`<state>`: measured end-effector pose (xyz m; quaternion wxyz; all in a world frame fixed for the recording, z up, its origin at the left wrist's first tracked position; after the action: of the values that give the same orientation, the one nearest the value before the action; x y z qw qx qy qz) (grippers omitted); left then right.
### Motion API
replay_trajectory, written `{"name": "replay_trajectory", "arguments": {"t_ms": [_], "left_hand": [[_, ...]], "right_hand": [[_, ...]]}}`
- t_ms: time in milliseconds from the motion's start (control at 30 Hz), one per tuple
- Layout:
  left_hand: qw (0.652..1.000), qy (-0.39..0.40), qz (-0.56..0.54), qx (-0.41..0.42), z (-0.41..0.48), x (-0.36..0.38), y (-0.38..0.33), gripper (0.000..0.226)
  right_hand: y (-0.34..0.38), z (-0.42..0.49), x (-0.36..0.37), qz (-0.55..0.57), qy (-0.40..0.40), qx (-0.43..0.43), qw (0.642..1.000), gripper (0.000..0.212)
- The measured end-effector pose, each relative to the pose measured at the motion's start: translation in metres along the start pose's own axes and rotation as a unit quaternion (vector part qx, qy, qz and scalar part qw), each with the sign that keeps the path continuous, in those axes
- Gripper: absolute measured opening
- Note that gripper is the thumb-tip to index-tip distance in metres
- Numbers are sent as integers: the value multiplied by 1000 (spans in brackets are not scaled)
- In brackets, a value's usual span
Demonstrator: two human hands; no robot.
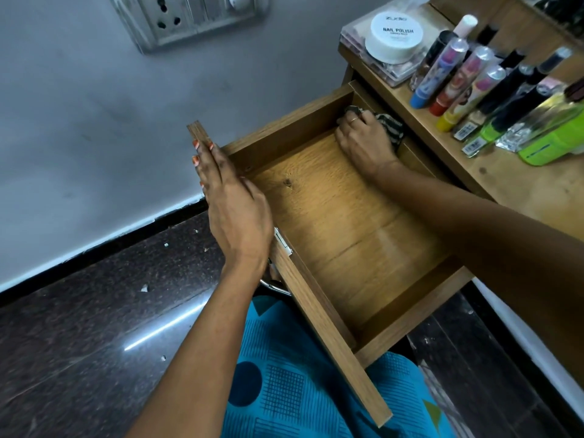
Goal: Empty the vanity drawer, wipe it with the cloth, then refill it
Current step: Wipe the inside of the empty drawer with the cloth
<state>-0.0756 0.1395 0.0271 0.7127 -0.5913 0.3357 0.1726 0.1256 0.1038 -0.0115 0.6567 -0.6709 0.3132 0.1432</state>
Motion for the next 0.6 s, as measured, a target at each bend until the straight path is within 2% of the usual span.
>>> {"name": "replay_trajectory", "arguments": {"t_ms": [167,300,400,533,600], "left_hand": [[1000,1,-2,-4,-1,-1,0,58],[1000,0,0,-4,-1,-1,-1,58],[1000,3,2,-5,-1,0,0,59],[1000,-1,2,-2,1,0,-1,58],[1000,0,-1,-5,0,0,0,57]], "right_hand": [[-25,-5,-11,44,-29,82,995,39],[-19,-5,-6,32,-38,74,996,44],[4,1,7,32,13,38,999,42],[6,5,11,64,18,78,995,45],[5,5,10,69,13,70,995,43]]}}
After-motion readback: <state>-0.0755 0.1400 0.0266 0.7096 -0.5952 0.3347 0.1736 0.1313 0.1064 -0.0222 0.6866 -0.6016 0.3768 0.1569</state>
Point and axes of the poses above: each hand's wrist, its own z-axis towards the middle knuckle, its own x-axis out of the palm, y = z × x, the point moved 9 cm from there along z, towards the middle knuckle, and after that the axes turned 2 degrees about -y, right-handed, at the moved point
